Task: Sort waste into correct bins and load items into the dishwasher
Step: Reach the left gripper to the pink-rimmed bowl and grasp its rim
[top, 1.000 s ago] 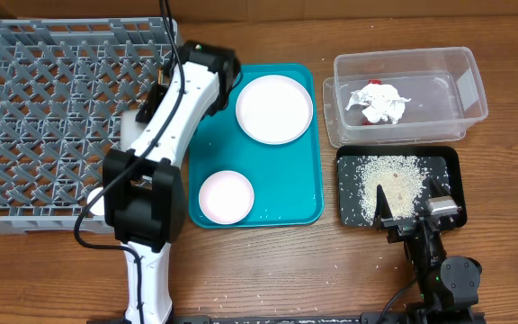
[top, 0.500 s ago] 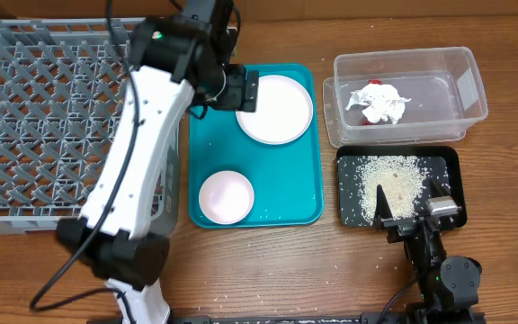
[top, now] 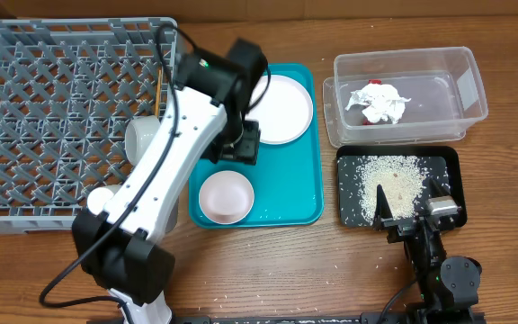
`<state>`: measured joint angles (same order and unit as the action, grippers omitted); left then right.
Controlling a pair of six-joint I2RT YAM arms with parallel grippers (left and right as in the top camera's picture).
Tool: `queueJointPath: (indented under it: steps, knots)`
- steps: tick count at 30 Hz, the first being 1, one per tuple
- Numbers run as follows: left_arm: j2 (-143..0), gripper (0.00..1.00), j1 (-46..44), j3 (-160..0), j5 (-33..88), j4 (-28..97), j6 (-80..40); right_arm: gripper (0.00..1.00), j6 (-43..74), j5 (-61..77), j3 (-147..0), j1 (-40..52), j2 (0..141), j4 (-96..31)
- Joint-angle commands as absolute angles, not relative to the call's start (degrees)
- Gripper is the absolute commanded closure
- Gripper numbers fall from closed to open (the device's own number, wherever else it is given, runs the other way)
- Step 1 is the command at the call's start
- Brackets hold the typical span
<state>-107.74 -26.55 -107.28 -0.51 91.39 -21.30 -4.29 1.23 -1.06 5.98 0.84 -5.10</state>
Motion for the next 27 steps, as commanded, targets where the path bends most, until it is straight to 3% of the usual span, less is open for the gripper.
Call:
queueJointPath:
  steps: [1,8,10,16,24,27]
  knots:
    - [-107.11,0.41,-26.0,-100.42,-2.74,89.71,-26.52,0.0,-4.36,1.15,-0.45,5.5,0.16,-4.62]
    - [-103.48,0.39,-26.06,-90.11,-4.89,87.05,-28.53,0.0,-4.36,1.15,-0.45,5.5,0.16,-4.62]
    - [-99.79,0.32,-25.78,-82.91,-4.54,81.01,-27.77,0.0,-4.36,1.15,-0.45,5.5,0.16,-4.62]
    - [-98.19,0.27,-25.19,-72.2,-4.47,66.65,-25.61,0.0,-4.36,1.15,-0.45,5.5,0.16,-4.6]
    - [-98.24,0.51,-22.72,-64.97,-6.79,60.12,-29.04,0.0,-4.36,1.15,-0.45,5.5,0.16,-4.62]
    - [-97.47,0.5,-21.58,-65.84,-5.04,59.46,-27.4,0.0,-4.36,1.15,-0.45,5.5,0.16,-4.62]
